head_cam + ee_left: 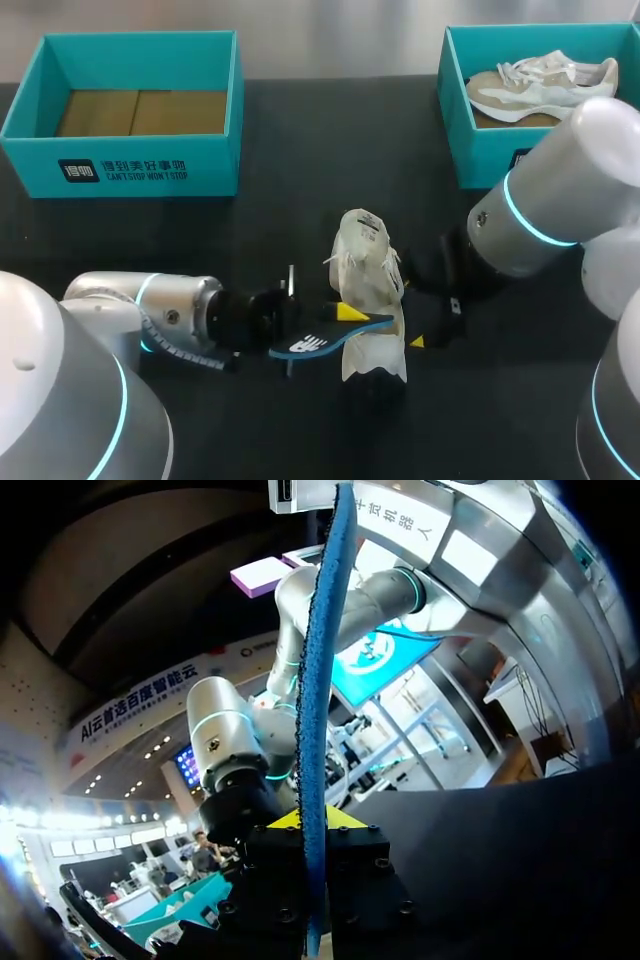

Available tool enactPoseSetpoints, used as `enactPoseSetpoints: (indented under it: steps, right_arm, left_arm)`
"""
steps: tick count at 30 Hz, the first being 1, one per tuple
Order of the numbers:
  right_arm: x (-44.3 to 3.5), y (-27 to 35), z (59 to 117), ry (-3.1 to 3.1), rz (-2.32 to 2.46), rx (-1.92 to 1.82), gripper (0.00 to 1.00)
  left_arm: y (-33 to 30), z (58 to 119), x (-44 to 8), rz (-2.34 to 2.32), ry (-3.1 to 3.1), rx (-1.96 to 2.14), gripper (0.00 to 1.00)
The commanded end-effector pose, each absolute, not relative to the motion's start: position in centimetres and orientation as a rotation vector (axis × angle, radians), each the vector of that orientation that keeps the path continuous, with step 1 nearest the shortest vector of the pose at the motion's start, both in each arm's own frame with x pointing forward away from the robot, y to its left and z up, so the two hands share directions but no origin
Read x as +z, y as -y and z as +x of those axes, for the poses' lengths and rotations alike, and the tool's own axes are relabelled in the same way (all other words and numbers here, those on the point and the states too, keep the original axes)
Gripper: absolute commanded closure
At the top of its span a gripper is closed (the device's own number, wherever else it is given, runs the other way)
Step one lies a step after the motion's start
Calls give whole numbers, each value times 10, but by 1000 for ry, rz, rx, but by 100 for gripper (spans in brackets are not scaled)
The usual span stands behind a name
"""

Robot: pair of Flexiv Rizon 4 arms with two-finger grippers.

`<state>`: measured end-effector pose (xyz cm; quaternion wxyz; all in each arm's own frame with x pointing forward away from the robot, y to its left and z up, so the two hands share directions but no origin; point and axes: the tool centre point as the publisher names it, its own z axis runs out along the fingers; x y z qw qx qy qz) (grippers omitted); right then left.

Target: Take the shoe out of the shoebox, open the shoe tongue, remove and reinsert the insole, then place the shoe into the shoebox

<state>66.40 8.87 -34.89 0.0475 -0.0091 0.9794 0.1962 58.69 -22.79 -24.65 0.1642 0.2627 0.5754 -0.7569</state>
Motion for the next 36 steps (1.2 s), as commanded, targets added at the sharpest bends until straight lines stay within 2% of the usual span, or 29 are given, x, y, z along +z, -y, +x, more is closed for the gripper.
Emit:
enactPoseSetpoints:
  steps: [1, 36]
  right_arm:
    - [-343, -85, 665, -2996, -58, 609, 0]
    - [-350, -88, 661, -3007, -165, 632, 0]
  left_arm:
    - [233, 587, -247, 748, -1634, -2157, 100]
    - [257, 593, -261, 715, -1680, -2127, 100]
